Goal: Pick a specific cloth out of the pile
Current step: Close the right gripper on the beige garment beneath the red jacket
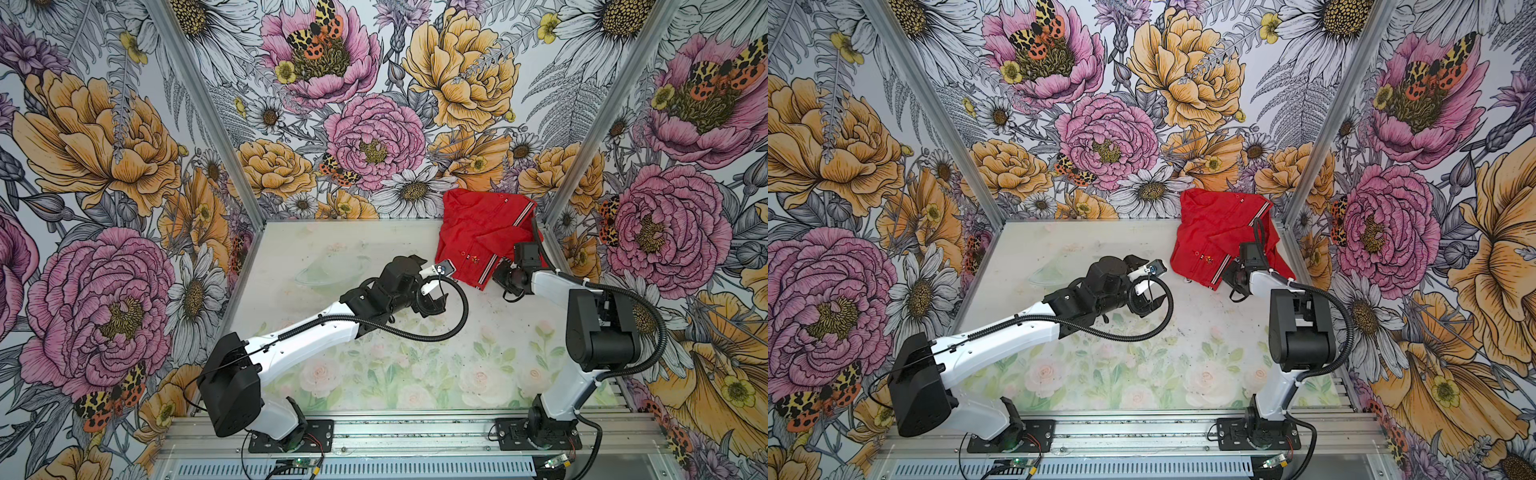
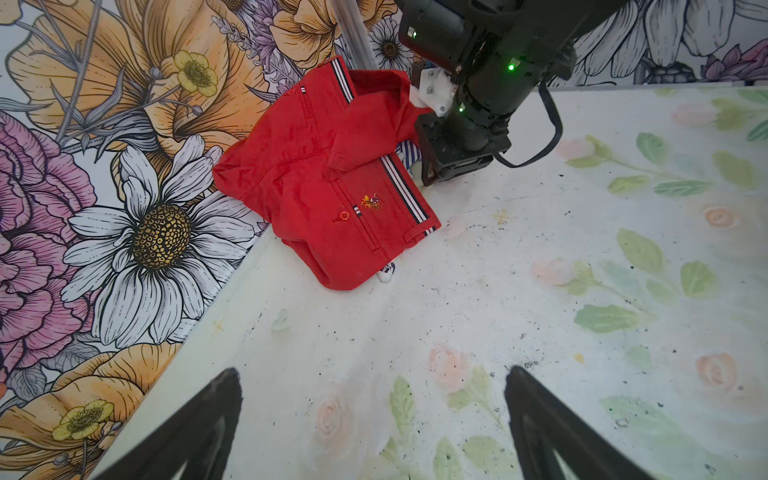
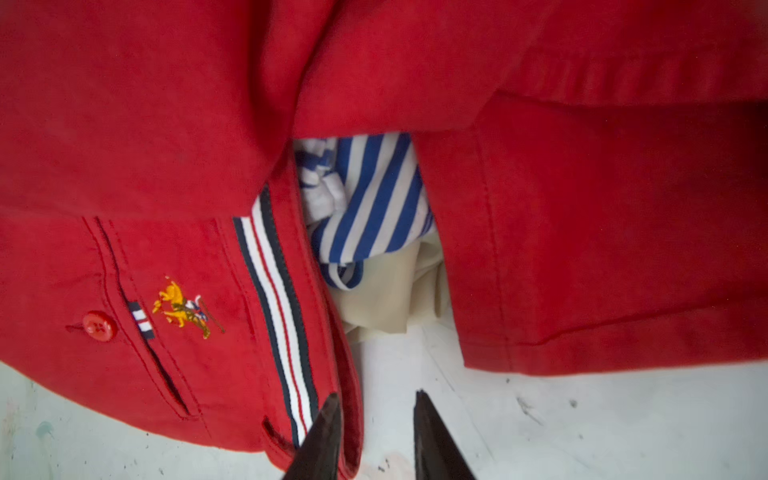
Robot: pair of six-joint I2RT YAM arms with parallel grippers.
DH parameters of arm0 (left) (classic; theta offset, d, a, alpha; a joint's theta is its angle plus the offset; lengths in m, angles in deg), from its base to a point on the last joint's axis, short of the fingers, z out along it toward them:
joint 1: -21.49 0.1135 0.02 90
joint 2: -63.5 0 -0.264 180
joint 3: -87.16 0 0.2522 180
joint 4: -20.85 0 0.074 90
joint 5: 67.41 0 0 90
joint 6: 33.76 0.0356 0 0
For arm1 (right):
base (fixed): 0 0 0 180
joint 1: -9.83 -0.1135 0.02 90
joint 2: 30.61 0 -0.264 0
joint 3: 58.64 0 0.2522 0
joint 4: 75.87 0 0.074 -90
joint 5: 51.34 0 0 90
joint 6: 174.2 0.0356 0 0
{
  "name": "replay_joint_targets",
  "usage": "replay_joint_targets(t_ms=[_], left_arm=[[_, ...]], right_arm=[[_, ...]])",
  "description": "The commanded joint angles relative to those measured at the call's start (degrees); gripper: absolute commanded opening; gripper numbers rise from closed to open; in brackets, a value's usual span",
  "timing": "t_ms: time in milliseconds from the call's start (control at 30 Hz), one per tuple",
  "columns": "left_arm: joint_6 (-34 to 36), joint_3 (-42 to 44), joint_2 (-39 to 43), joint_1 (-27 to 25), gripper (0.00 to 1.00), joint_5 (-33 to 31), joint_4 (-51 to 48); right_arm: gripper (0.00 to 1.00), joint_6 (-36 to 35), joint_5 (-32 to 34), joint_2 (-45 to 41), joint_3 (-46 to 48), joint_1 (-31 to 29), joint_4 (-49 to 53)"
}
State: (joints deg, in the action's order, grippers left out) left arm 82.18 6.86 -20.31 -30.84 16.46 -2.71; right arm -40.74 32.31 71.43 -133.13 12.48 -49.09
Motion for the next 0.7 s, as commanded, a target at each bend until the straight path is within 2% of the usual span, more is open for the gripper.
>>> replay_joint_targets(t_ms=[0, 67, 200, 667], left_arm=[[1.2, -0.1, 1.1, -1.8, 0.99, -2.3, 1.7], [1.5, 0.0, 1.3, -2.4, 0.99, -2.8, 1.7], [1.6, -0.3, 1.1, -2.8, 0.99, -4.1, 1.7], [1.4, -0.4, 2.3, -2.8, 0.99, -5.1, 2.1]], right_arm=[[0.28, 1.5, 1.4, 1.5, -2.2, 0.8, -2.5], [0.24, 1.5, 1.5, 2.8, -3.0, 1.3, -2.5], [0.23, 1.8, -0.3, 5.5, -5.2, 1.7, -2.6], [0.24, 2.2, -1.1, 9.0, -7.0, 1.7, -2.6]])
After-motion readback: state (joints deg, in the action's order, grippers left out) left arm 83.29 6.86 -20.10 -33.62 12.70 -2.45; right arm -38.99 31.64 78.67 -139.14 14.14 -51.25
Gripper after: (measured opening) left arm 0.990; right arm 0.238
